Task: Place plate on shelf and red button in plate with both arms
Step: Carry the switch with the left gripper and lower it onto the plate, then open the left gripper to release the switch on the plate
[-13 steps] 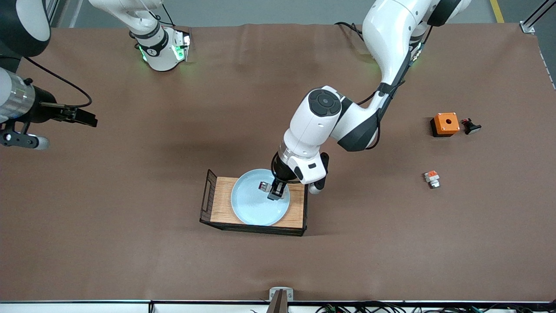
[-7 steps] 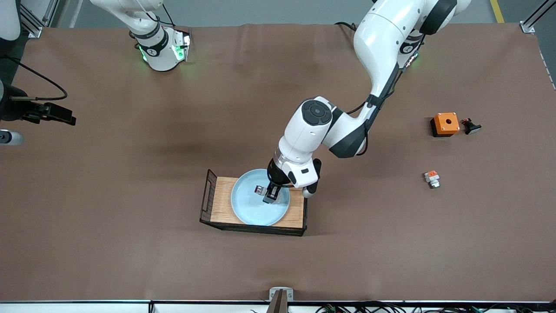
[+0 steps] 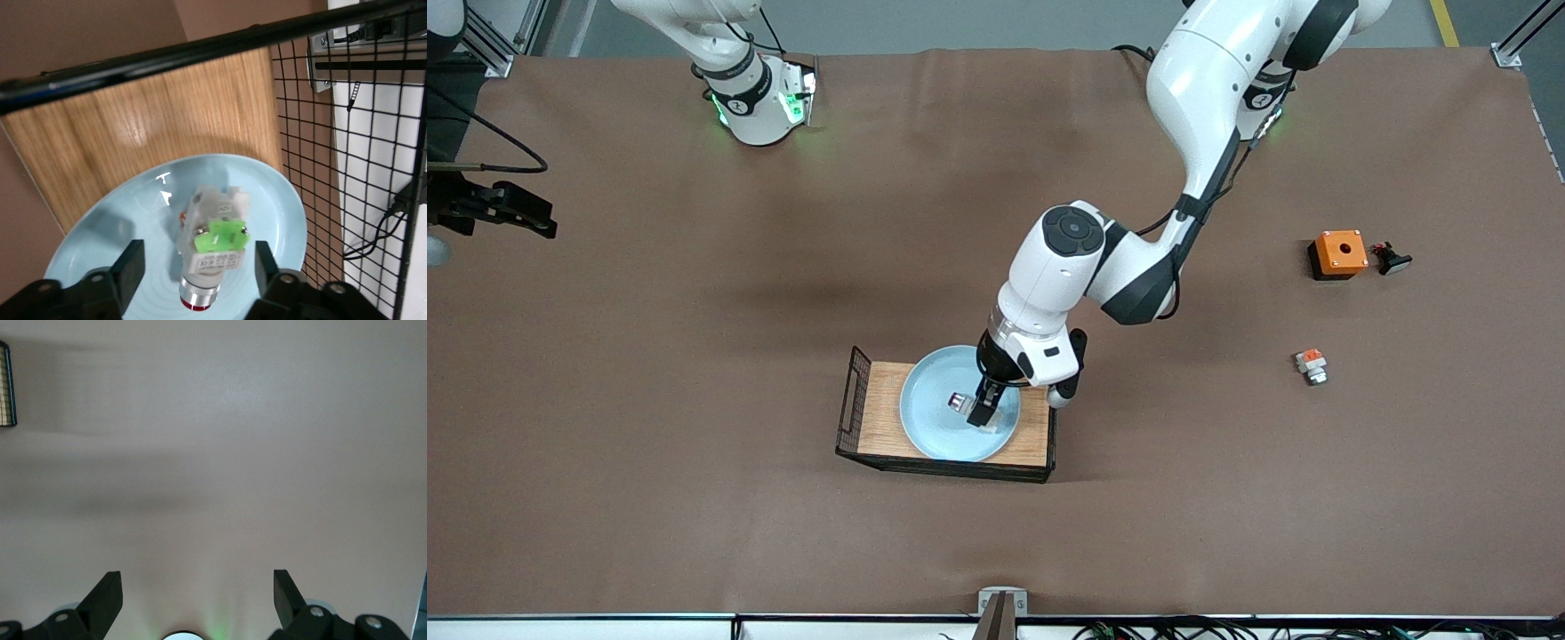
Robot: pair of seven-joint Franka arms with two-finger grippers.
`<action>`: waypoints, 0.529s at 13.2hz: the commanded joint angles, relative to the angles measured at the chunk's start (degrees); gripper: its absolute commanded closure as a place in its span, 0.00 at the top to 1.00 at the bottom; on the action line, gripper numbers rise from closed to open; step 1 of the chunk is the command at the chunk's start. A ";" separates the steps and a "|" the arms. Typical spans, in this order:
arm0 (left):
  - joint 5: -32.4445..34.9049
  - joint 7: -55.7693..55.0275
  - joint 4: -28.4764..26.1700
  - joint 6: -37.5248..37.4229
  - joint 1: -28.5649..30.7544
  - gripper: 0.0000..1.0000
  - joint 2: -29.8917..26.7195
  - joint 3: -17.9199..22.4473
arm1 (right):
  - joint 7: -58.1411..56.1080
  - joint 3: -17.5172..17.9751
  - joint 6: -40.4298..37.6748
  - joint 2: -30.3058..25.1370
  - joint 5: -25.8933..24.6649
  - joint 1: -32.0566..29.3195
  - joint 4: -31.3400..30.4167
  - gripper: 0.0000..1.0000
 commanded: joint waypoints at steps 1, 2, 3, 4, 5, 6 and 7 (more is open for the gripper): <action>-0.22 2.63 1.66 -5.97 -0.78 1.00 -1.34 1.55 | -1.77 0.32 -0.06 -0.53 -1.44 1.00 -0.79 1.00; -0.23 2.89 2.28 -8.95 -0.17 1.00 -2.65 1.55 | -0.98 0.15 0.29 -0.53 -0.66 0.74 -0.70 1.00; -0.49 4.46 2.72 -12.63 0.79 1.00 -4.23 1.38 | -1.23 -0.11 0.64 -0.45 1.44 0.39 -0.44 1.00; -0.84 6.30 2.64 -16.41 1.50 1.00 -6.68 1.11 | -1.58 -0.38 1.34 -0.53 4.77 -0.48 -0.35 1.00; -1.54 8.32 2.55 -20.80 1.76 1.00 -9.06 1.11 | -1.76 -0.47 1.61 -0.53 6.10 -1.79 -0.61 1.00; -1.72 10.95 2.46 -24.76 2.29 1.00 -11.08 1.37 | -2.11 -0.55 1.52 -0.53 6.03 -1.98 -0.70 1.00; -2.15 14.81 2.28 -29.06 3.95 1.00 -13.02 1.20 | -2.20 -0.38 1.43 -0.88 4.99 -1.72 -0.96 1.00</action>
